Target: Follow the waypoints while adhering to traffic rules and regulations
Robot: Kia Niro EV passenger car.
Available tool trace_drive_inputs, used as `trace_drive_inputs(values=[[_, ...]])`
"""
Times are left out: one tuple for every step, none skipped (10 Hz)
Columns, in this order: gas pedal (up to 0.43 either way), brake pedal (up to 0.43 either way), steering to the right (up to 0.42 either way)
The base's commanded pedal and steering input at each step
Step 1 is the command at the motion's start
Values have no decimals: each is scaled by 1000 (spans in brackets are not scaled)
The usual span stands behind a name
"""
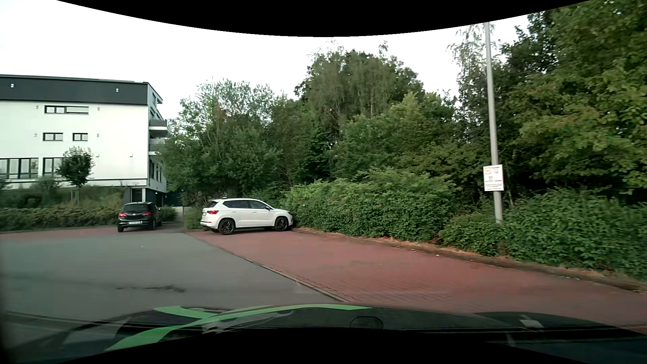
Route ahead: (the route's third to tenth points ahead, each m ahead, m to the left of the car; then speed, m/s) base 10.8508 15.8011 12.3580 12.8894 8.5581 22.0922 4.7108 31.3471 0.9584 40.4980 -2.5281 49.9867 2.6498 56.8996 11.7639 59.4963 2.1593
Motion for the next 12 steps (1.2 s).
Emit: trace_drive_inputs(values=[[0, 0, -669], [0, 0, -664], [0, 0, -660], [0, 0, -654], [0, 0, -646], [0, 0, -636], [0, 0, -624], [0, 0, -607], [0, 0, -591], [0, 0, -570], [0, 0, -551], [0, 0, -527]])
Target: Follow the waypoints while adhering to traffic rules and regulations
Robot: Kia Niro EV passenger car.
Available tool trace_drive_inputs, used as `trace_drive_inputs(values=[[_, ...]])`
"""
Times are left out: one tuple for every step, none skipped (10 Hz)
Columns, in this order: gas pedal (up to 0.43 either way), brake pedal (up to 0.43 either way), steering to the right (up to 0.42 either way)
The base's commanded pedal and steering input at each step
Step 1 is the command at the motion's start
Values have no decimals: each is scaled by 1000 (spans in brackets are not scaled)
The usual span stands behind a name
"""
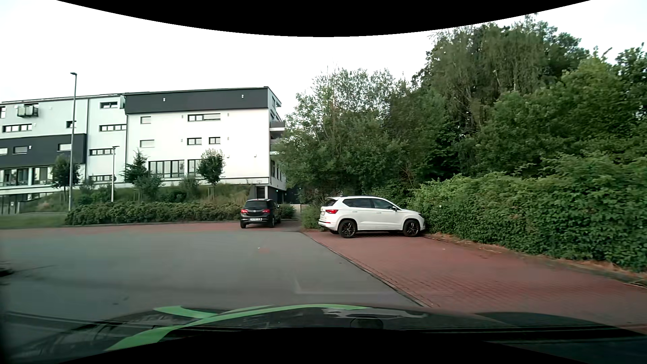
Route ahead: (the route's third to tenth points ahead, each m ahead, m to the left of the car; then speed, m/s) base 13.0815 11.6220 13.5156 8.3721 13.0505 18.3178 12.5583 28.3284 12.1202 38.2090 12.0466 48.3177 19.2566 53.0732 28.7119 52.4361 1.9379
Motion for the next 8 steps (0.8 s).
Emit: trace_drive_inputs(values=[[0, 0, -506], [0, 0, -481], [0, 0, -456], [0, 0, -431], [0, 0, -408], [0, 0, -384], [0, 0, -357], [0, 0, -336]])
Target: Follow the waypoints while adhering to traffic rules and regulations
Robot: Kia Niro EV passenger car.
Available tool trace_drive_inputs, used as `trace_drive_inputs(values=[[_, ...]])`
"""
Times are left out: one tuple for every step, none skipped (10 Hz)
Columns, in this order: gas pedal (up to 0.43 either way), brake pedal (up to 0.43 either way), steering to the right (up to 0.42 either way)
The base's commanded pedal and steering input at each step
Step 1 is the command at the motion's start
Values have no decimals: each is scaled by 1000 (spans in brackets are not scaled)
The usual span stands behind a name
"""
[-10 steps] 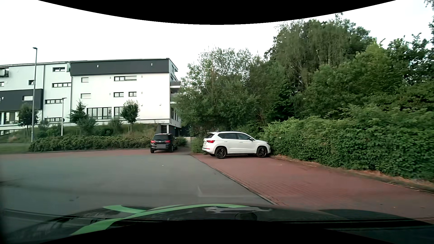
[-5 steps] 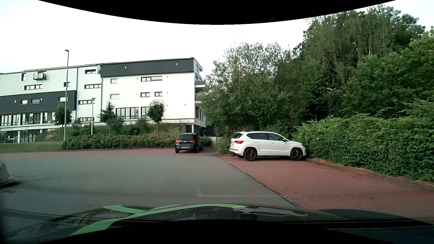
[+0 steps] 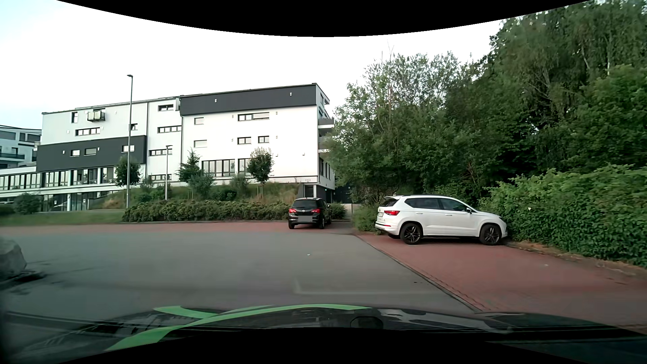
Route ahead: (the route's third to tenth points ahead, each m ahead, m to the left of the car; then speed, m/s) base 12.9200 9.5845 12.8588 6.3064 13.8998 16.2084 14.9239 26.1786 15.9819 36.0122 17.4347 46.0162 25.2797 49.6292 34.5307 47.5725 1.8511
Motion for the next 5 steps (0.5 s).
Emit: trace_drive_inputs(values=[[0, 0, -312], [0, 0, -286], [0, 0, -264], [0, 0, -242], [0, 0, -214]])
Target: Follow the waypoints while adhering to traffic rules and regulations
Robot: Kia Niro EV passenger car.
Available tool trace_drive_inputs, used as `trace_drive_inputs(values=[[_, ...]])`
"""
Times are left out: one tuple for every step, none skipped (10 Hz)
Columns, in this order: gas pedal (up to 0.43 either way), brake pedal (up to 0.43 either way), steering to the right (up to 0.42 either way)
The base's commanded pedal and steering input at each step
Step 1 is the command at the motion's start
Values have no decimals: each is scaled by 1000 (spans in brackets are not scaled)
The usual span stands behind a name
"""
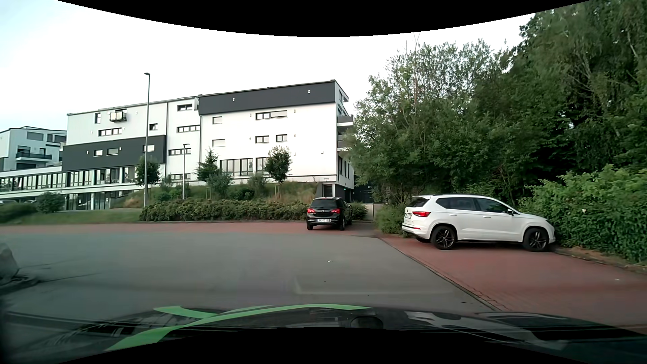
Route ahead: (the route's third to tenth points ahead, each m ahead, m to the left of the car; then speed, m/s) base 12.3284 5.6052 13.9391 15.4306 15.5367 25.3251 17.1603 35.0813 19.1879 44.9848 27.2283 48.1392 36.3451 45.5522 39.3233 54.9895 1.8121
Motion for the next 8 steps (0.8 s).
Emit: trace_drive_inputs(values=[[0, 0, -198], [0, 0, -173], [0, 0, -146], [0, 0, -117], [0, 0, -83], [0, 0, -65], [0, 0, -37], [0, 0, -19]])
